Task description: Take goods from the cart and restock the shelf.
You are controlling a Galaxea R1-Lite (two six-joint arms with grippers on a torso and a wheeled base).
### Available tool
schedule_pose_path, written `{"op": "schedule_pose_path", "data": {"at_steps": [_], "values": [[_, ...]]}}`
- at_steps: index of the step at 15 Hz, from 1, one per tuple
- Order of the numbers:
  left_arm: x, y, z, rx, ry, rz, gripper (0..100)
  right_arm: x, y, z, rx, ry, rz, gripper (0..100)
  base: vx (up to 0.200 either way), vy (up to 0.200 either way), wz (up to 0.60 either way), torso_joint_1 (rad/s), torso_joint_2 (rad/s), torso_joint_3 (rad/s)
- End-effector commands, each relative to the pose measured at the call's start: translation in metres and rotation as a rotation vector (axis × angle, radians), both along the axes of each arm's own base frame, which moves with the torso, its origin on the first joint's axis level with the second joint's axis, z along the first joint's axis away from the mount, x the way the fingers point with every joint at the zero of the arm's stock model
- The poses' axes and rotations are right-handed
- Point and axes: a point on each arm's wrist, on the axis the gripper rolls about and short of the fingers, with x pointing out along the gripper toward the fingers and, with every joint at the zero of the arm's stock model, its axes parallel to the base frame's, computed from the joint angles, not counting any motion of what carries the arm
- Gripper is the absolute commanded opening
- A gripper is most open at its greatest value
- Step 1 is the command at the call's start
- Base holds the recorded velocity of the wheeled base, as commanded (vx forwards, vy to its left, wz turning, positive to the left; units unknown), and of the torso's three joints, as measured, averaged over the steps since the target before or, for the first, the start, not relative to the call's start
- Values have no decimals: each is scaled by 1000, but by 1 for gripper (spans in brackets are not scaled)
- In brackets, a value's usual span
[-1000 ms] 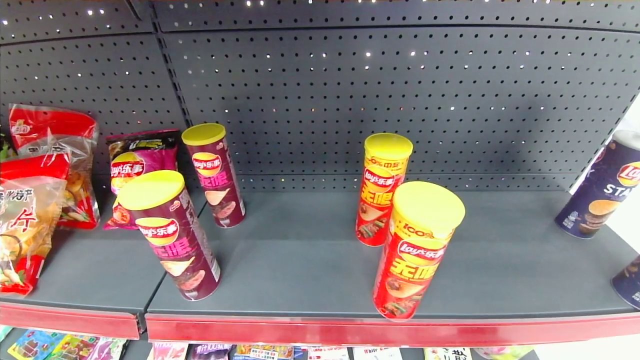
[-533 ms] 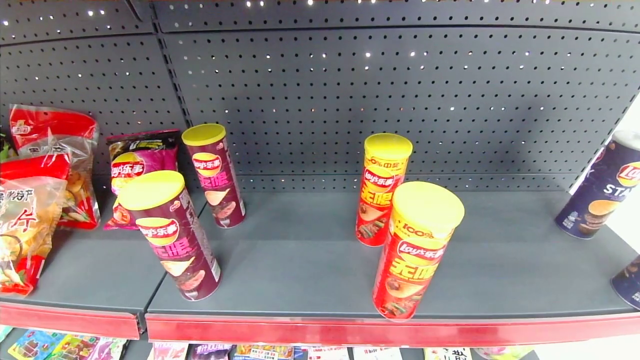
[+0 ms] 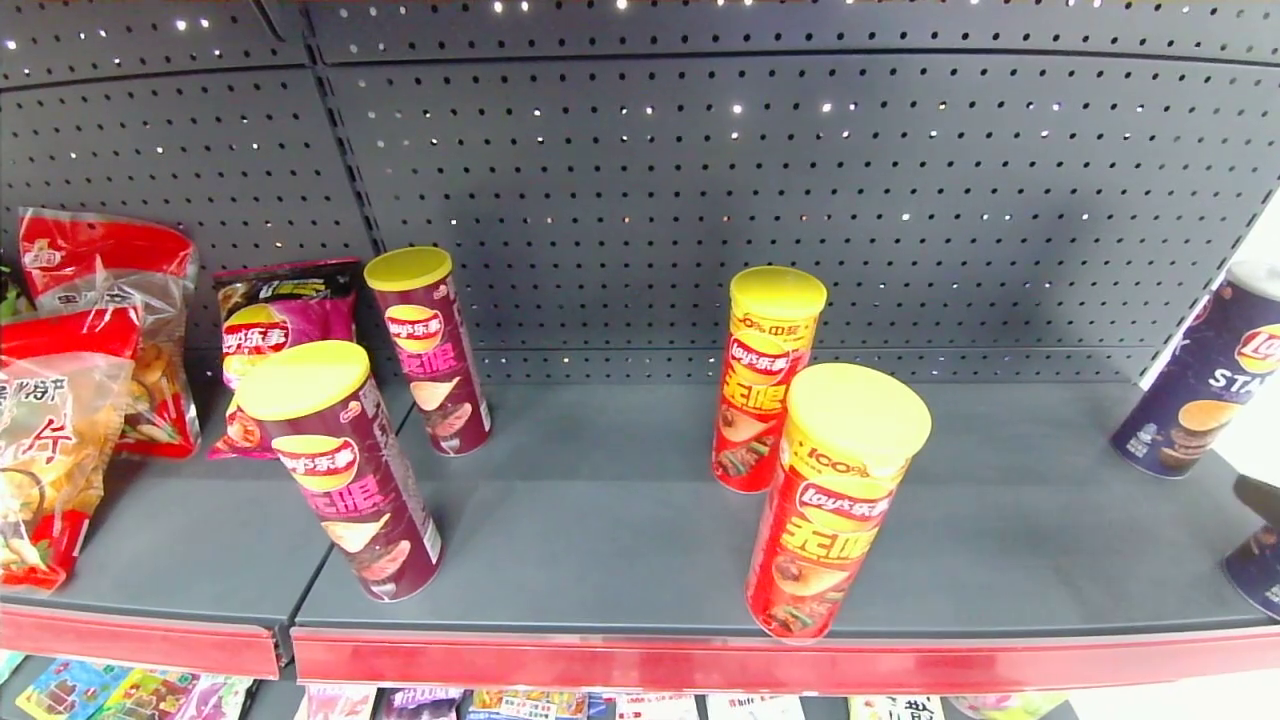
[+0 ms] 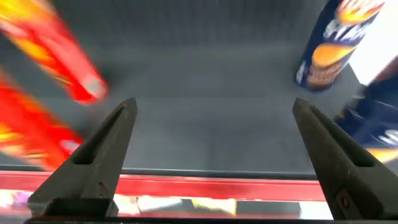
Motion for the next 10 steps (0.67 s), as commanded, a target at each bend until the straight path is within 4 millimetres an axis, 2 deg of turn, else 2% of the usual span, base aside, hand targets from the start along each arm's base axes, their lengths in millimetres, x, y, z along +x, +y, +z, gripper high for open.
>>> {"op": "schedule_pose_path", "data": {"at_steps": [1, 5, 10], "values": [[0, 0, 0, 0, 1, 0, 100, 51, 21, -18, -68, 210, 89, 100, 0, 0, 0, 0, 0, 0], [0, 0, 0, 0, 1, 0, 100, 61, 37, -33, -115, 292, 151, 100, 0, 0, 0, 0, 0, 0], [0, 0, 0, 0, 1, 2, 100, 81, 52, -47, -133, 290, 177, 100, 0, 0, 0, 0, 0, 0]]}}
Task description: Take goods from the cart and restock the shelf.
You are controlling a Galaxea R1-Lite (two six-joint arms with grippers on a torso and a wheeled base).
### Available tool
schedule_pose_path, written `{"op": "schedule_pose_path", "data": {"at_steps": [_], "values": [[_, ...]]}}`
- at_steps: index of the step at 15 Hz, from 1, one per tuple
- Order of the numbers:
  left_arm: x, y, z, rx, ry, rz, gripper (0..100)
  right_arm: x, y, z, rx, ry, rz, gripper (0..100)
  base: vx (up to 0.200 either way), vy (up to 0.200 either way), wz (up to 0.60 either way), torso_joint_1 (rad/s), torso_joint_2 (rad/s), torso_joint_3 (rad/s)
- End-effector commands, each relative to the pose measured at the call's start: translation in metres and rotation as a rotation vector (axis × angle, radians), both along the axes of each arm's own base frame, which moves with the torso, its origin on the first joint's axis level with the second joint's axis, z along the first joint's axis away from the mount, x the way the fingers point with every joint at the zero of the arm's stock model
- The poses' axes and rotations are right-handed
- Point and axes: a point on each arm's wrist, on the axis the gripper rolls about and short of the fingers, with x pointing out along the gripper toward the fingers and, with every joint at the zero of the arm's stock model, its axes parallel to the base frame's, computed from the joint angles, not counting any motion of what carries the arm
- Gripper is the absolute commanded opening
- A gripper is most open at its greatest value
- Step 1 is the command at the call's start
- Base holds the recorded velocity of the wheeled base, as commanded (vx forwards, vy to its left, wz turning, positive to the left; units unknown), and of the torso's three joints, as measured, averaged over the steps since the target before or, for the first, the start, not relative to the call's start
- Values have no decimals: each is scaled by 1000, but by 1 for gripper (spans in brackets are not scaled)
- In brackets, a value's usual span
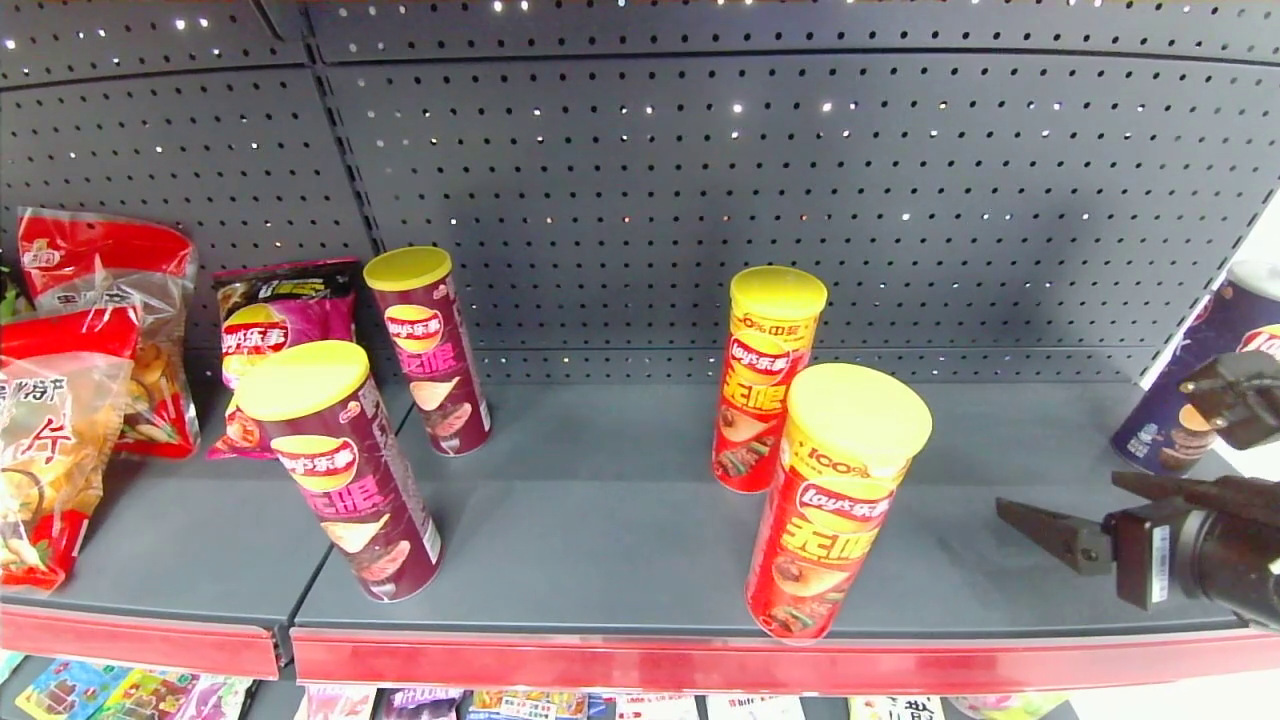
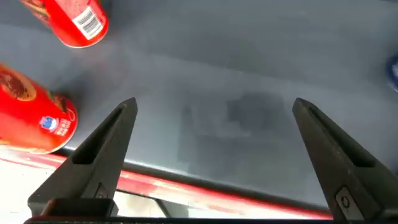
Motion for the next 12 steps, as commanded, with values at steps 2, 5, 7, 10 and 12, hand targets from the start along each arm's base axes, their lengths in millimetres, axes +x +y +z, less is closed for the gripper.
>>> {"op": "schedule_pose_path", "data": {"at_steps": [2, 5, 7, 10, 12], "values": [[0, 0, 0, 0, 1, 0, 100, 8, 13, -23, -49, 80, 28, 100, 0, 0, 0, 0, 0, 0], [0, 0, 0, 0, 1, 0, 100, 13, 23, -28, -61, 105, 62, 100, 0, 0, 0, 0, 0, 0], [0, 0, 0, 0, 1, 0, 100, 18, 27, -29, -58, 92, 71, 100, 0, 0, 0, 0, 0, 0], [0, 0, 0, 0, 1, 0, 100, 24, 36, -34, -58, 81, 103, 100, 0, 0, 0, 0, 0, 0], [0, 0, 0, 0, 1, 1, 100, 22, 41, -35, -62, 87, 130, 100, 0, 0, 0, 0, 0, 0]]}}
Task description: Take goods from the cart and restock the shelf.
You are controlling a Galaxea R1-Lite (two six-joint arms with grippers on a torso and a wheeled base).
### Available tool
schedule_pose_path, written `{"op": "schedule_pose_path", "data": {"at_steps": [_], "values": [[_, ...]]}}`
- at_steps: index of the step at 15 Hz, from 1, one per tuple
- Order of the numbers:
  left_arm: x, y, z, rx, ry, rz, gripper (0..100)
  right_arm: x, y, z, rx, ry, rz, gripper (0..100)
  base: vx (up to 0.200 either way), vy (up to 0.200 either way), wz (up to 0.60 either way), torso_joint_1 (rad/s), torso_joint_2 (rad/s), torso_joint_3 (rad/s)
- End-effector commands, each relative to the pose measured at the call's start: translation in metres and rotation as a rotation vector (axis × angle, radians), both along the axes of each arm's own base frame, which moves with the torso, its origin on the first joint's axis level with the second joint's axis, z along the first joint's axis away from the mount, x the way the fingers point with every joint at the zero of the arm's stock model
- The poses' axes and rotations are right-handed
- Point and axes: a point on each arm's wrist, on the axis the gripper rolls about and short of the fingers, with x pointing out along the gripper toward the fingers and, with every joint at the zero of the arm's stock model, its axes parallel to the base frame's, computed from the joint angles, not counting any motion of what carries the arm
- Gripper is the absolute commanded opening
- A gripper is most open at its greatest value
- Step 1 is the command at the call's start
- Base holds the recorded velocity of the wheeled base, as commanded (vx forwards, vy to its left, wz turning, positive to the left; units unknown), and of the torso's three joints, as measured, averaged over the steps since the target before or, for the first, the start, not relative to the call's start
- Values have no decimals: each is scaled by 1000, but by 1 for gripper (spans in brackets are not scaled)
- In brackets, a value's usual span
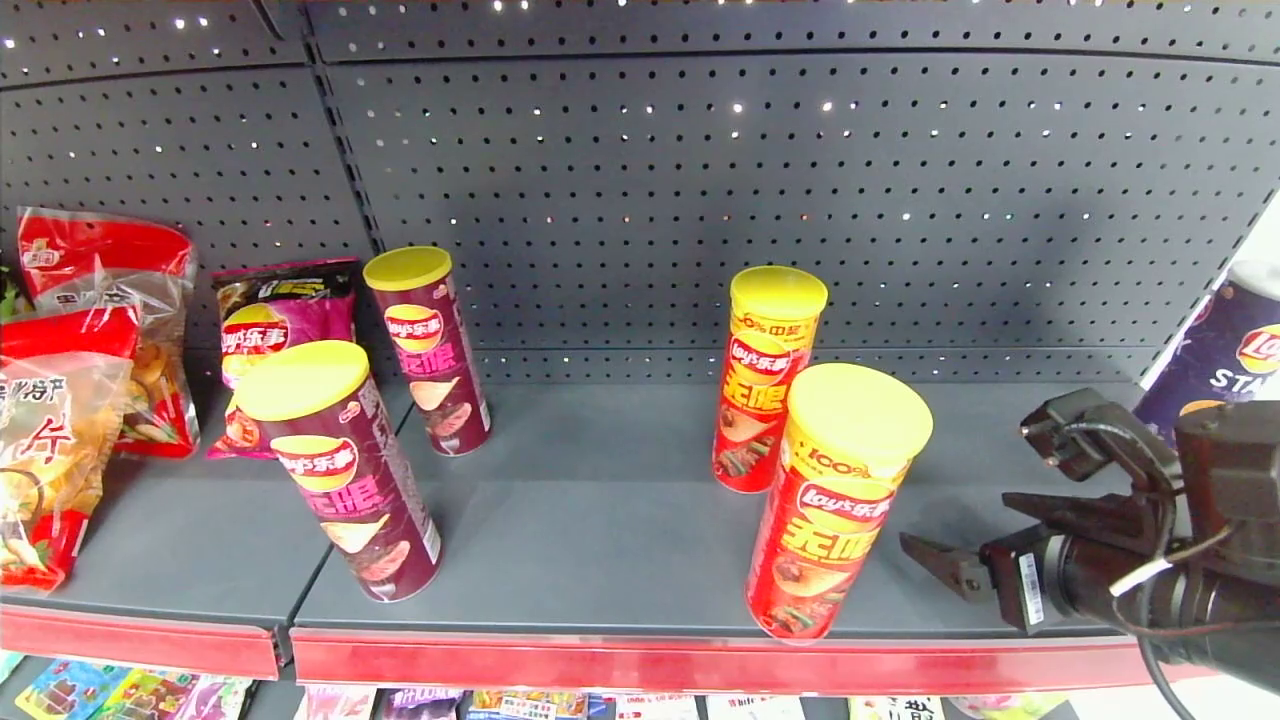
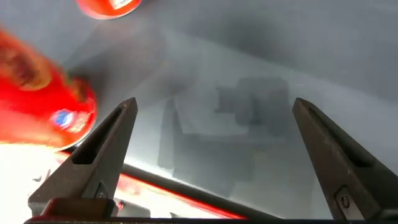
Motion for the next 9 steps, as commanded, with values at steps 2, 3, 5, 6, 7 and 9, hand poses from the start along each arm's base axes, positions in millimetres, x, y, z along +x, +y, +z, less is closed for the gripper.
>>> {"op": "schedule_pose_path", "data": {"at_steps": [2, 3, 5, 6, 7, 9], "values": [[0, 0, 0, 0, 1, 0, 100, 3, 6, -6, -14, 28, 21, 100, 0, 0, 0, 0, 0, 0], [0, 0, 0, 0, 1, 0, 100, 5, 8, -8, -17, 34, 22, 100, 0, 0, 0, 0, 0, 0], [0, 0, 0, 0, 1, 0, 100, 5, 9, -11, -26, 44, 30, 100, 0, 0, 0, 0, 0, 0], [0, 0, 0, 0, 1, 0, 100, 4, 12, -12, -29, 48, 44, 100, 0, 0, 0, 0, 0, 0], [0, 0, 0, 0, 1, 0, 100, 2, 14, -14, -33, 54, 58, 100, 0, 0, 0, 0, 0, 0], [0, 0, 0, 0, 1, 0, 100, 2, 20, -16, -38, 63, 83, 100, 0, 0, 0, 0, 0, 0]]}}
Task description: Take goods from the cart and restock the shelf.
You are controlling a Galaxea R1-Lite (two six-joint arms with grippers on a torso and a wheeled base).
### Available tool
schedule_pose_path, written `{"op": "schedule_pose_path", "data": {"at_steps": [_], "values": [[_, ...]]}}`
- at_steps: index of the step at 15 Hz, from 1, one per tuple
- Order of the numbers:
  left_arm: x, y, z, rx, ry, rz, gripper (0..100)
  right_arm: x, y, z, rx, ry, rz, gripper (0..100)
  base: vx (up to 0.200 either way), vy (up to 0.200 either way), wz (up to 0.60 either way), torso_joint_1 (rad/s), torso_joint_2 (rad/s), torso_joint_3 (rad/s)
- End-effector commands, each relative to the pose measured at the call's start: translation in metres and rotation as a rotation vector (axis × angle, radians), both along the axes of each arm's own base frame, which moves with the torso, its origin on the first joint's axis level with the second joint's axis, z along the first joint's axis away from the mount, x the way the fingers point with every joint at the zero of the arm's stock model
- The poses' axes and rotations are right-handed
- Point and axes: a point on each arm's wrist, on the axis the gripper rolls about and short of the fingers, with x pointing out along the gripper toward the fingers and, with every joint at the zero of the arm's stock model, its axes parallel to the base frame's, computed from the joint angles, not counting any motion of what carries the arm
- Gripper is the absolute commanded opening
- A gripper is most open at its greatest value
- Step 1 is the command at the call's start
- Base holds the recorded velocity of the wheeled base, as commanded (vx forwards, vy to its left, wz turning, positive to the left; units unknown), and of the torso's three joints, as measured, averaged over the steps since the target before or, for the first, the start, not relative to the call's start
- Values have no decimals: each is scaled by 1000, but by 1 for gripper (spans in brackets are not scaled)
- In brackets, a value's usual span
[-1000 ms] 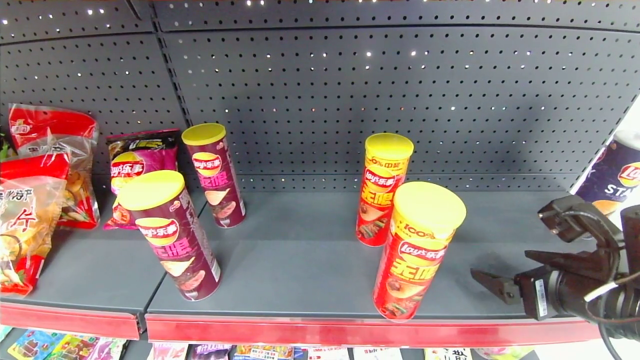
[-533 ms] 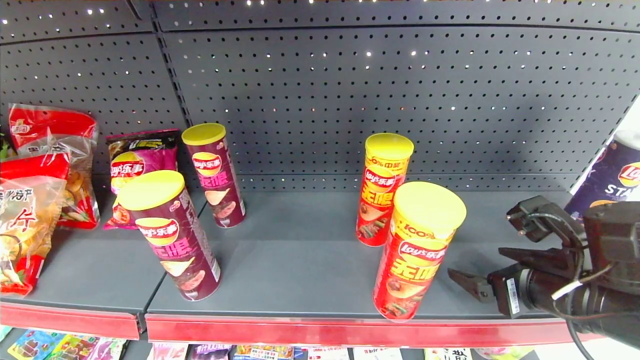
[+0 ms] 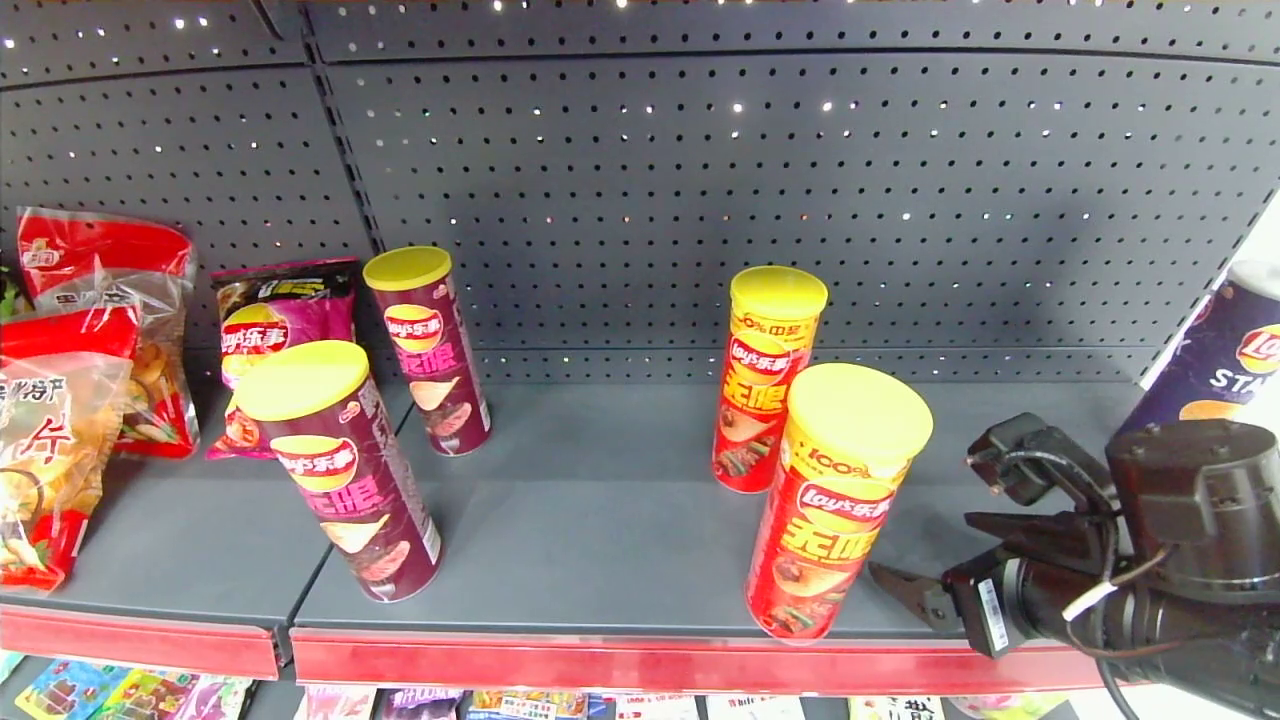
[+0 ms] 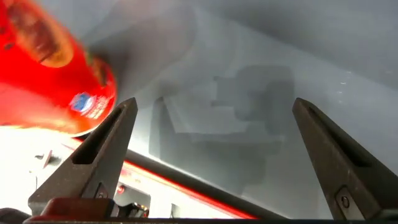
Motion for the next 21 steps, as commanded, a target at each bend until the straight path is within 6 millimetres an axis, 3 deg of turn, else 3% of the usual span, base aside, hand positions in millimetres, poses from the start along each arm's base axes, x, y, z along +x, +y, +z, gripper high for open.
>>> {"op": "schedule_pose_path", "data": {"at_steps": [1, 21], "values": [[0, 0, 0, 0, 1, 0, 100, 0, 6, -2, -5, 10, 23, 100, 0, 0, 0, 0, 0, 0], [0, 0, 0, 0, 1, 2, 100, 0, 24, -11, -16, 27, 92, 100, 0, 0, 0, 0, 0, 0]]}}
